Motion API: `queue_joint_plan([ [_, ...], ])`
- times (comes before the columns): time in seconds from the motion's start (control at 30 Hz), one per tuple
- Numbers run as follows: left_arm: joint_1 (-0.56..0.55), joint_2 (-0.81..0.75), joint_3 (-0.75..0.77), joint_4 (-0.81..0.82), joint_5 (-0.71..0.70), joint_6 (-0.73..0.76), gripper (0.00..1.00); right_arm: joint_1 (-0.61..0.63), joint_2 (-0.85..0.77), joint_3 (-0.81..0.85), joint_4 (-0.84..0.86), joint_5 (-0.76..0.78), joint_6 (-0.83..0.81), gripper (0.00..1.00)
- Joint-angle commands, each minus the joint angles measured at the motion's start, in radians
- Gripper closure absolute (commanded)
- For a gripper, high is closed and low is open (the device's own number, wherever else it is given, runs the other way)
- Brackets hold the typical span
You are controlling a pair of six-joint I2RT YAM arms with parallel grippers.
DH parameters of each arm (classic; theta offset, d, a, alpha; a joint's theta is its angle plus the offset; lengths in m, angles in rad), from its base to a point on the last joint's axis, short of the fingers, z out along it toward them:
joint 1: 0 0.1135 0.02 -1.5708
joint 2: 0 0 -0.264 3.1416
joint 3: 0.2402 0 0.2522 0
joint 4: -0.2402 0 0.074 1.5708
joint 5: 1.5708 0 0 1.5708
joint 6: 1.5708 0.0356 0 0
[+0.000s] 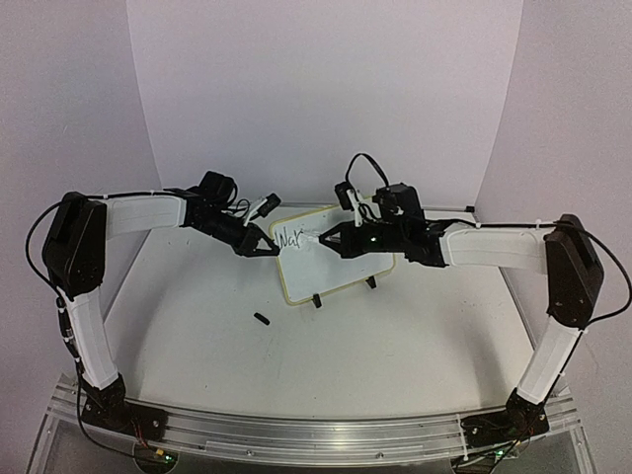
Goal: Write a sentence on the whiteboard
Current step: Write on the whiteboard with the whiteboard.
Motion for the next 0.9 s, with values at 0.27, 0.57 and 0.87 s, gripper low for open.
queue_joint_plan([
  [0.27, -0.046, 0.048, -0.006, -0.109, -0.023, 0.01, 1.0, -0.039, -0.088, -0.043, 0.039, -0.092, 0.007, 1.0],
  [0.57, -0.045, 0.047, -0.004, -0.107, -0.038, 0.005, 1.0, -0.05, -0.034, -0.014, 0.038, -0.115, 0.006, 1.0],
  [0.87, -0.046, 0.054, -0.002, -0.109, -0.037, 0.006, 1.0, -0.05, 0.021, 0.027, 0.017, -0.113, -0.006, 1.0],
])
